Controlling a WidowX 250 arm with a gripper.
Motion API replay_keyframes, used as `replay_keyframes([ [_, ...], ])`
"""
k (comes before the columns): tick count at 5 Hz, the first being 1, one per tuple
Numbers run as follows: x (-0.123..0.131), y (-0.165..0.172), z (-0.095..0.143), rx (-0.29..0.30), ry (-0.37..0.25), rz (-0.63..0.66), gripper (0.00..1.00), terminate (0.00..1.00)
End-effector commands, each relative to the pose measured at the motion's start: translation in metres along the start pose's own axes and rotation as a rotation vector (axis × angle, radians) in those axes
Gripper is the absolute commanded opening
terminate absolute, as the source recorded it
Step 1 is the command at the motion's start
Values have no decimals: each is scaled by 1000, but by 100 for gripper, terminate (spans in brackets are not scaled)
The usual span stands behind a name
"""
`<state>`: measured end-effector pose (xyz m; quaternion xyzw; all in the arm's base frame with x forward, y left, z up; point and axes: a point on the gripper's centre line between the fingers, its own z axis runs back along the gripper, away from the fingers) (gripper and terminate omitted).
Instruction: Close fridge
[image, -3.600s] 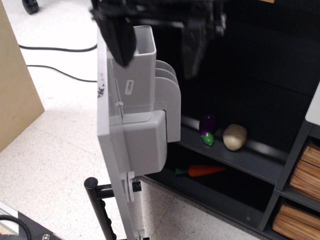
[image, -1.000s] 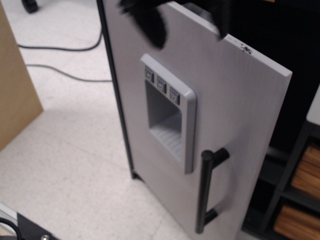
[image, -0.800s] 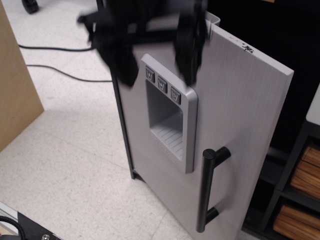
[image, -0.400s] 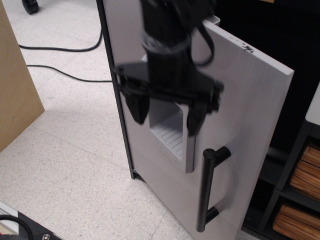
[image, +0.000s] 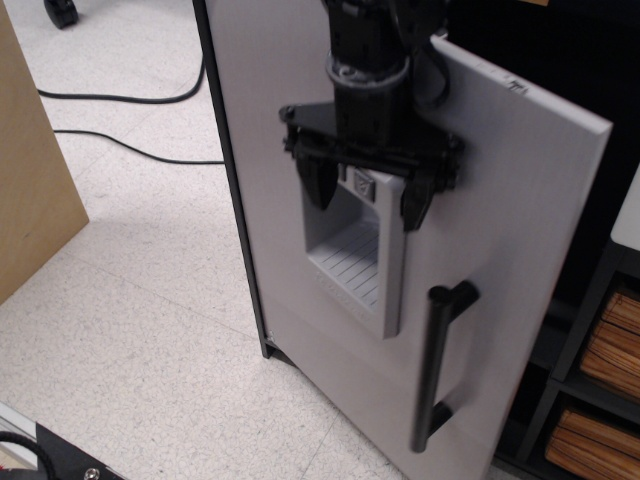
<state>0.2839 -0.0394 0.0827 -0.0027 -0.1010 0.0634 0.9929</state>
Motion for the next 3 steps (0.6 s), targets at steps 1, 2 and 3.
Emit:
replay_keyframes([
  [1,35,-8,11,-96,-132,-38,100,0],
  [2,46,-15,8,-99,-179,-52,100,0],
  [3,54,-23,3,-84,-207,-72,100,0],
])
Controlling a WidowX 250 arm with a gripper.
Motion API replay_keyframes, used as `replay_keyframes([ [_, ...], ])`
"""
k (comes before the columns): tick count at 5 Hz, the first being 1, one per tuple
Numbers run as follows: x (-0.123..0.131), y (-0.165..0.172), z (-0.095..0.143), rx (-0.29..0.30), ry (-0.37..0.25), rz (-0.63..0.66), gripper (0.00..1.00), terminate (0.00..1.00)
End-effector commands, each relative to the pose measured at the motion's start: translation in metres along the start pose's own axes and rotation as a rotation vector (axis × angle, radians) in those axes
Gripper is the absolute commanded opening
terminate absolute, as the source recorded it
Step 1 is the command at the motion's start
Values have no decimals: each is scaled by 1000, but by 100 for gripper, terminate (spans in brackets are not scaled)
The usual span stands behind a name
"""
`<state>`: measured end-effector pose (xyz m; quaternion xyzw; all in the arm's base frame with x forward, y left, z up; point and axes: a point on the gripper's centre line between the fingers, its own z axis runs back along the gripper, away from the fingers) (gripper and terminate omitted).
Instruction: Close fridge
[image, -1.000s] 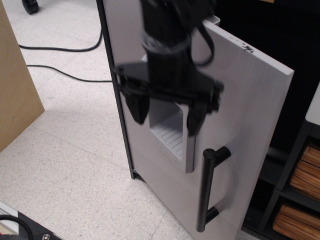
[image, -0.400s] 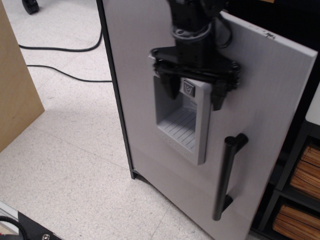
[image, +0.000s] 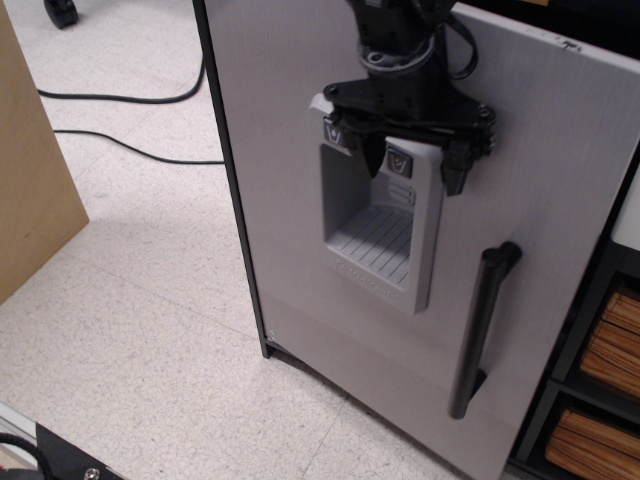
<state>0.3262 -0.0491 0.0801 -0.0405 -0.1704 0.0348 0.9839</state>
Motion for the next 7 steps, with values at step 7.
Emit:
replay_keyframes([
  [7,29,-22,-1,12,-168,-37,100,0],
])
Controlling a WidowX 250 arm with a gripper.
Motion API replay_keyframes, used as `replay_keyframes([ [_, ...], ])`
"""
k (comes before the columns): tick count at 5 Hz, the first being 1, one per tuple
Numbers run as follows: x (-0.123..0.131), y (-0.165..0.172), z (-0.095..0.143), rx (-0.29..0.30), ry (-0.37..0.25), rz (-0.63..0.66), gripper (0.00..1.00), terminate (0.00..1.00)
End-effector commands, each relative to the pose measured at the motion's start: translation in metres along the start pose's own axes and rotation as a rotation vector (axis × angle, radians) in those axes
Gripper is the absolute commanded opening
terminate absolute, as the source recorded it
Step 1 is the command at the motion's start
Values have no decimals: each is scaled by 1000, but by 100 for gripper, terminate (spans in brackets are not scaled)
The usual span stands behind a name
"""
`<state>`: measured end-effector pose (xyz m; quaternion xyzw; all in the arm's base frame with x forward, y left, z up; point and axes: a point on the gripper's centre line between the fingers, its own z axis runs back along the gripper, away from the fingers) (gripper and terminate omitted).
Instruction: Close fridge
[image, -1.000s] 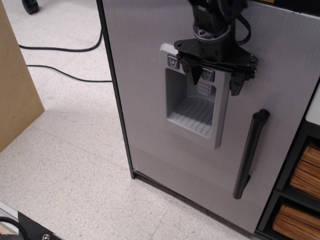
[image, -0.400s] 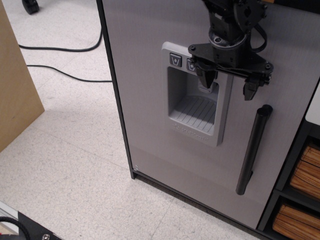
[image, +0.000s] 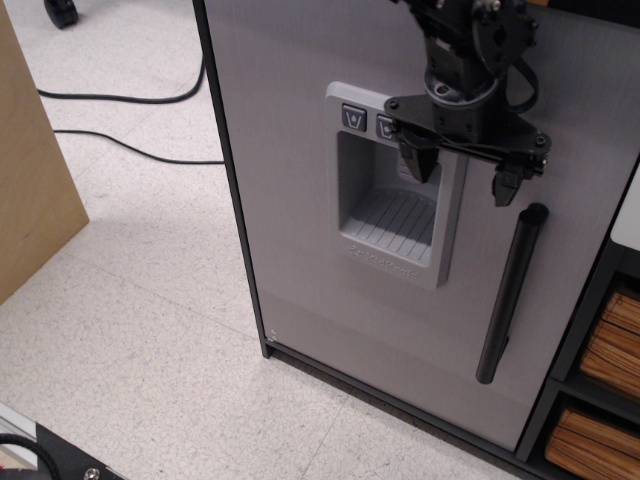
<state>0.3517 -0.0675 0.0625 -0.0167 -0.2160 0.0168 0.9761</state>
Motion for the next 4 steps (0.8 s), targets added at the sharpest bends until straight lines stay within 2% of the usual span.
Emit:
replay_keyframes([
  [1,4,-4,36,-22,-56,-19,100,0],
  [2,-20,-1,59,-8,21,-42,100,0],
  [3,-43,6,68,45,146,1,100,0],
  [4,-43,6,68,45,146,1,100,0],
])
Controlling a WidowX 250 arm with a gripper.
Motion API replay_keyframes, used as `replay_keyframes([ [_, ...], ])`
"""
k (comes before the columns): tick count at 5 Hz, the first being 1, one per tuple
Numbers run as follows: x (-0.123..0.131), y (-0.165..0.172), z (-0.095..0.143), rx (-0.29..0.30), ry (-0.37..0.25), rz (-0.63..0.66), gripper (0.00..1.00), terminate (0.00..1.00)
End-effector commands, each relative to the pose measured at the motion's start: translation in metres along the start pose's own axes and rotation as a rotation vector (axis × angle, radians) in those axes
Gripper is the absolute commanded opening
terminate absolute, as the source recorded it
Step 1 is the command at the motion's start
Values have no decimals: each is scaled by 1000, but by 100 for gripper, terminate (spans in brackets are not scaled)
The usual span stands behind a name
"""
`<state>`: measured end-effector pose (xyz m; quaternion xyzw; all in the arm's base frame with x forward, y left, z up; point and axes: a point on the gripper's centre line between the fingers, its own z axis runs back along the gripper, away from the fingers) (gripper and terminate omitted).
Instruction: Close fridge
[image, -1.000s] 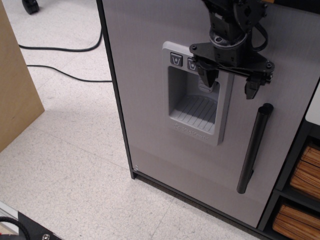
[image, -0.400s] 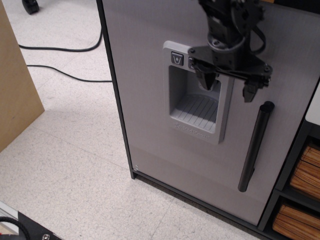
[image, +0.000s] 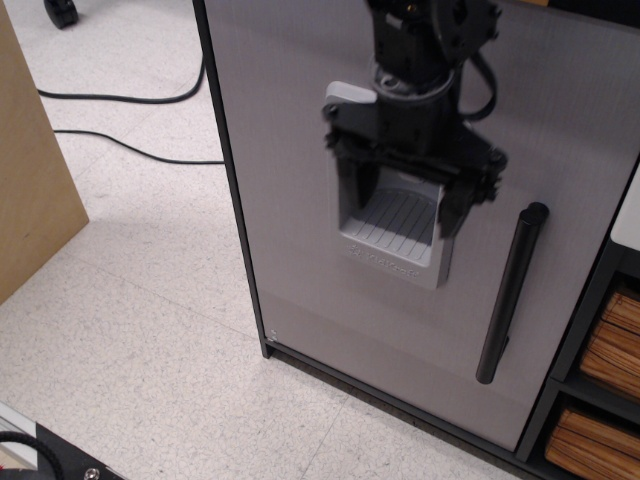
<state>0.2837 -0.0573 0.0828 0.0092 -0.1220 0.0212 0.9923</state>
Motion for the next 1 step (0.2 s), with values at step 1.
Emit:
replay_keyframes([
  [1,6,-4,22,-12,-44,1,100,100],
])
